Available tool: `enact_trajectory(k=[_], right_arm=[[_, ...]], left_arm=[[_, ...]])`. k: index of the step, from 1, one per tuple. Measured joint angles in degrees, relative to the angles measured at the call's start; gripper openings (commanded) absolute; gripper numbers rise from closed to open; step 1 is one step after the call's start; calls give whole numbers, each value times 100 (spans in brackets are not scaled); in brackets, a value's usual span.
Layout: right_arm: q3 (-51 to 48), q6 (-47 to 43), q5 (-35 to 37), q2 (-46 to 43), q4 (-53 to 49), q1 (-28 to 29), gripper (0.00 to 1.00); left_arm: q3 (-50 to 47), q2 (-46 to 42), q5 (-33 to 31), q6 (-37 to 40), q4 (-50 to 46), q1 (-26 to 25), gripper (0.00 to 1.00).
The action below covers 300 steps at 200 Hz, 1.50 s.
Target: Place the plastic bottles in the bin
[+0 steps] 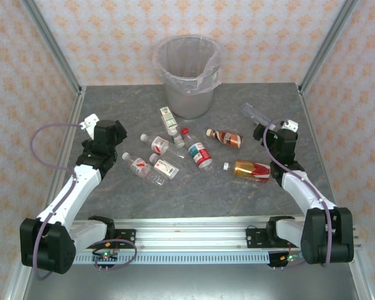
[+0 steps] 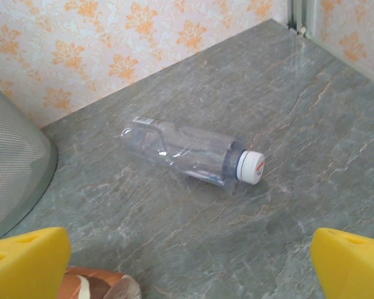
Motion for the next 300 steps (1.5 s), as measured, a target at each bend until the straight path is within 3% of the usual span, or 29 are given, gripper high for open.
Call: enact_trajectory(k=[42, 108, 158, 221, 265, 300], right_arm=[[9, 479, -236, 9, -203, -2, 99], [68, 599, -841, 37, -201, 31, 99], [68, 599, -831, 11, -286, 42, 99], [74, 616, -848, -9, -428, 129, 99], [380, 422, -1261, 140, -717, 328, 99], [621, 210, -1473, 262, -903, 645, 99]], left_arm=[[7, -201, 584, -1307, -1427, -2, 100], [-9, 352, 1191, -2288, -2044, 0, 100], [76, 901, 1716, -2817, -2109, -55, 100], [72, 1211, 2065, -3482, -2046, -730, 100], [131, 1843, 2177, -3589, -1834, -1187, 100], [136, 2026, 2138, -3757, -1657, -1399, 88]])
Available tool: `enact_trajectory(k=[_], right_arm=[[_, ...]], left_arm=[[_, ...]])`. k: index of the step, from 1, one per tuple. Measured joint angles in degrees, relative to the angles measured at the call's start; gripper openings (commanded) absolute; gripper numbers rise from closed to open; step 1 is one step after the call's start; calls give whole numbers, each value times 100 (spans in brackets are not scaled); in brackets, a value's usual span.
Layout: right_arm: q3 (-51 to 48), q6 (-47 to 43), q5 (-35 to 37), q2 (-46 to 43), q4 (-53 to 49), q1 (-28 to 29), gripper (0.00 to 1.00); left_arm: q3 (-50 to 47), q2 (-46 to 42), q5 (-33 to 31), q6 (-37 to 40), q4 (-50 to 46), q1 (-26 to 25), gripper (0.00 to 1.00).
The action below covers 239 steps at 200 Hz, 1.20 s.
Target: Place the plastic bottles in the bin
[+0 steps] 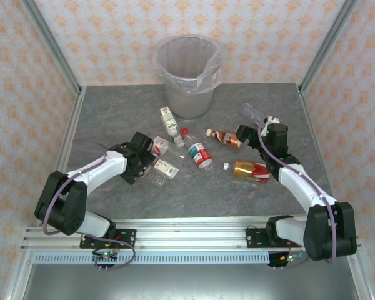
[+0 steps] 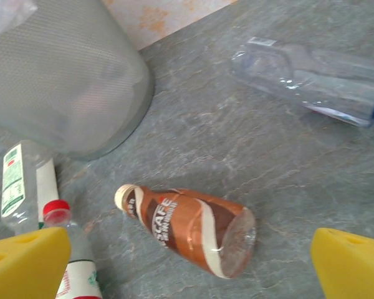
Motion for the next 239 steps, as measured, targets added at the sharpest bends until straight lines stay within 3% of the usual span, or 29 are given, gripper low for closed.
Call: enact_trajectory(k=[115, 187, 239], right_arm=[[127, -186, -37, 302, -278, 131, 99], [286, -382, 83, 286, -490, 131, 99], [341, -503, 262, 149, -627, 131, 99]], left_arm=[[-216, 345, -44, 223, 505, 0, 58], [37, 437, -203, 837, 503, 0, 56], [162, -118, -520, 1436, 439, 0, 53]])
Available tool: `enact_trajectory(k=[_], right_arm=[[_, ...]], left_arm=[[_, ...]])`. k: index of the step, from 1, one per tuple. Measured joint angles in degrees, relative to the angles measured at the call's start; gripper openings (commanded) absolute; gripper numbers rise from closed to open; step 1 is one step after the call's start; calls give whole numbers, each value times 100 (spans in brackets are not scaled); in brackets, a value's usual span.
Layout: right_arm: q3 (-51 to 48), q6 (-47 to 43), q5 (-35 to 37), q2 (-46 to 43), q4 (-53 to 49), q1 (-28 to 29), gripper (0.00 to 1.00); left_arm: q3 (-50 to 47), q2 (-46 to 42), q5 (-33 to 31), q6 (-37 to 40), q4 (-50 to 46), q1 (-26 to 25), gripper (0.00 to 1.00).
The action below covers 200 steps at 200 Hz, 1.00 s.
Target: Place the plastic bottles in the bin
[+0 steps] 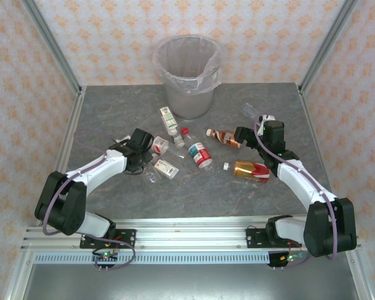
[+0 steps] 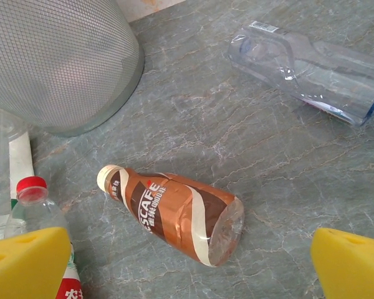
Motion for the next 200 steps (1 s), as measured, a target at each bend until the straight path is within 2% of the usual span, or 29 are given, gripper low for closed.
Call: enact_trajectory(k=[48, 96, 124, 200], right_arm=[[0, 96, 109, -181, -39, 0, 99], [0, 352, 304, -278, -39, 0, 99], [0, 450, 363, -466, -37, 0, 99], [-170, 610, 269, -1043, -26, 0, 99]], left_arm=[[251, -911, -127, 643, 208, 0, 52], [1357, -870, -35, 1497, 734, 0, 51], [2358, -367, 166, 1921, 1008, 0, 52], [5772, 1781, 365, 2693, 1388, 0, 52]])
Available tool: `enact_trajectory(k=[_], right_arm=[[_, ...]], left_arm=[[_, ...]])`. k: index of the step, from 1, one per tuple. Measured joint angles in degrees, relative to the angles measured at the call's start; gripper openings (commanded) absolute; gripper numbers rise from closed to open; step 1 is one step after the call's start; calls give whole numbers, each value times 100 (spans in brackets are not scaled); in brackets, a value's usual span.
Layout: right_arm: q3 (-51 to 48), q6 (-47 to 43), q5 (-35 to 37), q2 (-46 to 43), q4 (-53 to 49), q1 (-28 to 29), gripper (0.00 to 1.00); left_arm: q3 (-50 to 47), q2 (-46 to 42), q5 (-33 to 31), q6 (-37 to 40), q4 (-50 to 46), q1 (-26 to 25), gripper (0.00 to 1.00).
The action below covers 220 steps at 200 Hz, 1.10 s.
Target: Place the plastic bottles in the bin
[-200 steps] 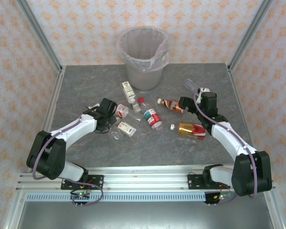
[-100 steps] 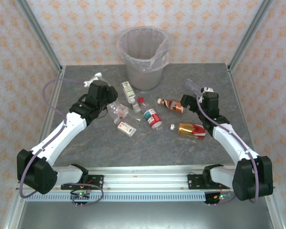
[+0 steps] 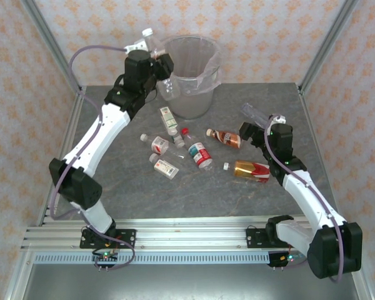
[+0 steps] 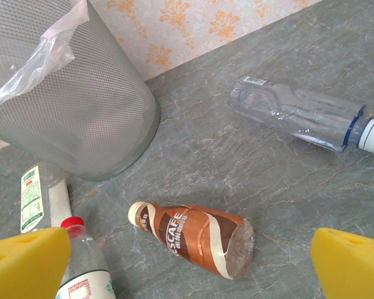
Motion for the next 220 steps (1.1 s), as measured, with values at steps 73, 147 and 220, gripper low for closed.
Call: enact_trajectory(k=[73, 147, 220], right_arm=[[-229, 68, -61, -415, -15, 0, 99], [-413, 160, -144, -634, -105, 0, 99], [-485, 197, -153, -643, -188, 0, 99]], left_arm=[[3504, 2533, -492, 184, -129, 0, 52], [4538, 4164, -140, -420, 153, 0, 55], [4548, 4450, 813, -647, 542, -7, 79]])
